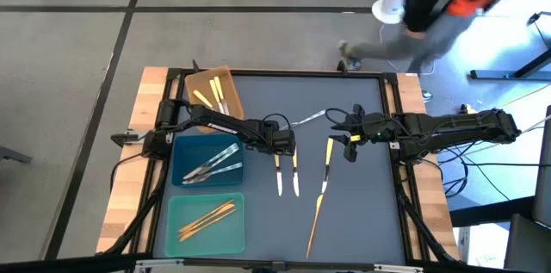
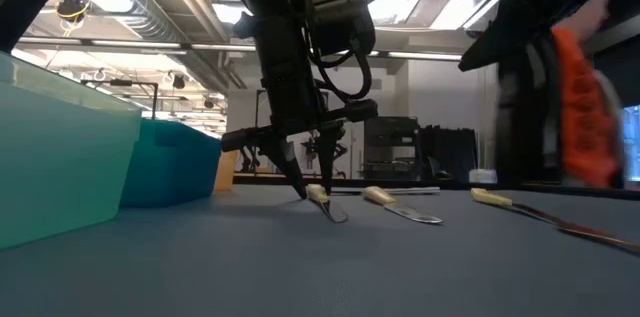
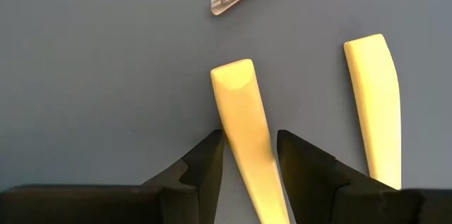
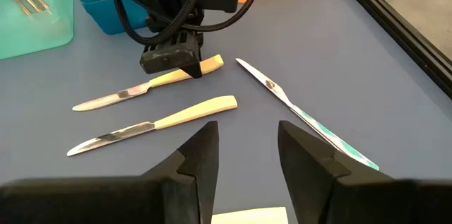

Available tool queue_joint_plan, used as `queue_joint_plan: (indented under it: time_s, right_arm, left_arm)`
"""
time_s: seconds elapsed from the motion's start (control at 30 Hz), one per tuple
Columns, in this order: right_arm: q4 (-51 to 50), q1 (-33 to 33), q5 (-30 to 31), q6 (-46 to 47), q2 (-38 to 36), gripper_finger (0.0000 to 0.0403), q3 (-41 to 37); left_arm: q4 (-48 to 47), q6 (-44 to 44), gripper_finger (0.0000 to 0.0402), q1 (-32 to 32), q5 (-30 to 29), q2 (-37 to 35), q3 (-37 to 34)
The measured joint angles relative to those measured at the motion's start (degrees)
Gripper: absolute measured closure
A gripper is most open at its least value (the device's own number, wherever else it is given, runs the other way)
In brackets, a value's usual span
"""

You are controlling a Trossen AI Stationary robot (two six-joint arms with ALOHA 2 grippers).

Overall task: Sort silverware by color (type)
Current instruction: Put the yellow knife into the orange bin

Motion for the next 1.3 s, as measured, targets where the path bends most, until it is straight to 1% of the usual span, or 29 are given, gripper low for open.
queue_joint_plan:
  time_s: [0.07,0.2,0.3,0.4,0.6,0.67,1.07,1.3]
  right_arm:
    - [0.0,0.0,0.0,0.0,0.0,0.0269,0.0]
    - [0.0,0.0,0.0,0.0,0.0,0.0269,0.0]
    - [0.0,0.0,0.0,0.0,0.0,0.0269,0.0]
    - [0.0,0.0,0.0,0.0,0.0,0.0269,0.0]
    - [0.0,0.0,0.0,0.0,0.0,0.0269,0.0]
    - [0.0,0.0,0.0,0.0,0.0,0.0269,0.0]
    - [0.0,0.0,0.0,0.0,0.0,0.0269,0.0]
    - [0.0,0.0,0.0,0.0,0.0,0.0269,0.0]
  left_arm:
    - [-0.1,1.0,0.0272,0.0,0.0,0.0,0.0]
    - [-0.6,7.5,0.0272,0.1,1.5,0.0,0.0]
    - [-1.6,7.7,0.0276,0.0,1.2,0.0,0.0]
    - [-1.9,8.4,0.0290,0.0,1.1,0.0,0.0]
    - [-2.3,9.0,0.0334,0.0,0.5,0.0,0.0]
    - [-2.3,9.0,0.0341,0.0,0.4,0.0,0.0]
    - [-2.0,9.1,0.0342,0.0,0.3,0.0,0.0]
    - [-2.4,15.1,0.0342,0.3,0.5,0.6,4.2]
